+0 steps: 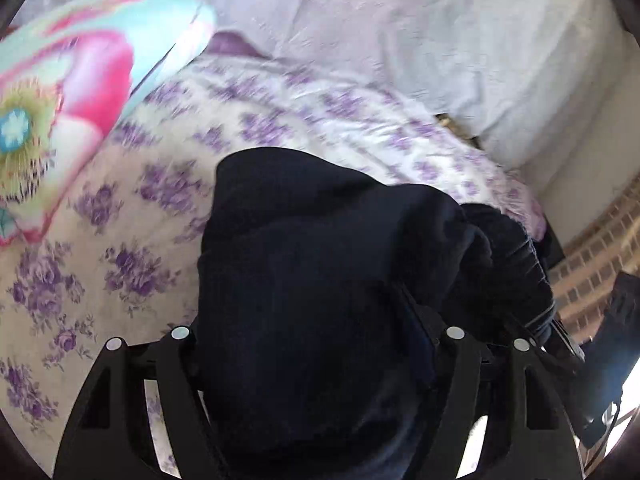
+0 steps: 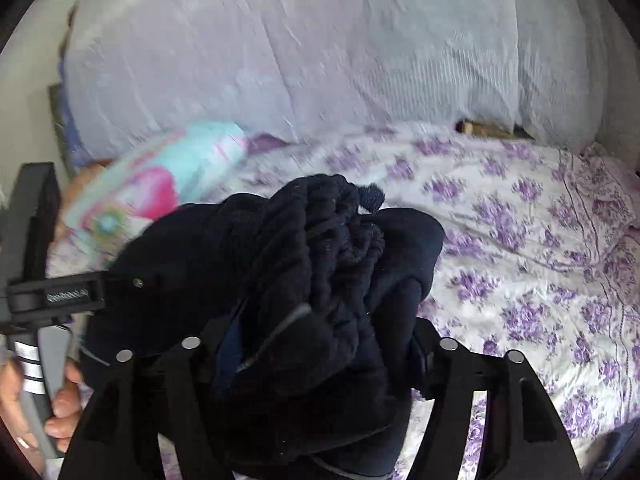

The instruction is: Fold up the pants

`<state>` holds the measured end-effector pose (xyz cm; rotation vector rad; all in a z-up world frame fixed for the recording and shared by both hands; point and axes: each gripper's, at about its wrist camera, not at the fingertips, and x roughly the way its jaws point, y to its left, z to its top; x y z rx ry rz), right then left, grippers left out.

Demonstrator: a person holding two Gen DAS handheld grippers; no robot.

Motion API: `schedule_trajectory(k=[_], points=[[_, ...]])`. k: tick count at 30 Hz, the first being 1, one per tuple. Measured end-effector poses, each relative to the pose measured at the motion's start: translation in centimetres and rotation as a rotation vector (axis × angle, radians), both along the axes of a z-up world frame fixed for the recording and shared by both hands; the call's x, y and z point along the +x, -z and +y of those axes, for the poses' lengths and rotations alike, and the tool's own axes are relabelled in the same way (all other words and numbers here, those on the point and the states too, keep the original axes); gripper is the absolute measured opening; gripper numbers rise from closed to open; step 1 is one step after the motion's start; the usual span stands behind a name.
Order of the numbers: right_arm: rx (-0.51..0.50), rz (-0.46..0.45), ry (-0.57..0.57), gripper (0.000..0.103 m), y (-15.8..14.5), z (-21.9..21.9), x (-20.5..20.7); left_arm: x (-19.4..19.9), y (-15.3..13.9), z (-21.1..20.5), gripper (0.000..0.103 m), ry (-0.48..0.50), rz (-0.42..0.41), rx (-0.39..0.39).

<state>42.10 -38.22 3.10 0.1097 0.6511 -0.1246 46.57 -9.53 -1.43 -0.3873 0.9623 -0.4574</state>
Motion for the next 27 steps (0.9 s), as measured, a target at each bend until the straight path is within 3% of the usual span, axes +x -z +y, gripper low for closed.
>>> schedule_trajectory(k=[1, 3, 7, 8, 10, 11, 14, 17, 21, 24, 27], points=[[0.033, -0.049, 0.000, 0.074, -0.2, -0.4, -0.5, 0.3, 0.4, 0.6, 0.076, -0.004, 0.010, -0.060], [0.052, -0.090, 0.001, 0.075, -0.9, -0.5, -1.8, 0.1, -0.2, 1.0, 0.079, 0.003, 0.001, -0.088], [0.000, -0.122, 0.047, 0.079, -2.9, 0.0, -4.7, -1.4, -2.7, 1.9, 0.079, 0.000, -0.041, -0.044], [-0.052, -0.170, 0.097, 0.081, -4.1, 0.4, -6.2, -2.1, -3.6, 2.7, 0.079, -0.021, -0.056, -0.054], [-0.134, -0.300, 0.153, 0.099, -7.0, 1.4, -9.2, -3.9, -5.7, 4.1, 0.082, -0.065, -0.123, -0.033], [-0.157, -0.339, 0.154, 0.100, -8.4, 1.6, -10.4, -5.1, -6.7, 4.5, 0.084, -0.087, -0.154, -0.005], [-0.149, -0.314, 0.141, 0.099, -11.9, 2.3, -13.1, -9.0, -9.9, 5.5, 0.089, -0.120, -0.210, 0.014], [-0.117, -0.319, 0.070, 0.099, -13.0, 5.1, -19.2, -15.9, -13.0, 5.8, 0.093, -0.090, -0.275, 0.053], [-0.082, -0.343, 0.021, 0.099, -12.1, 9.7, -31.3, -28.6, -15.7, 6.4, 0.098, -0.024, -0.438, 0.100], [-0.001, -0.358, -0.066, 0.100, -11.1, 12.5, -39.5, -36.9, -16.2, 7.1, 0.098, 0.053, -0.449, 0.081], [-0.035, -0.412, -0.065, 0.100, -10.0, 15.2, -45.8, -44.3, -16.7, 8.0, 0.098, 0.093, -0.493, 0.072]])
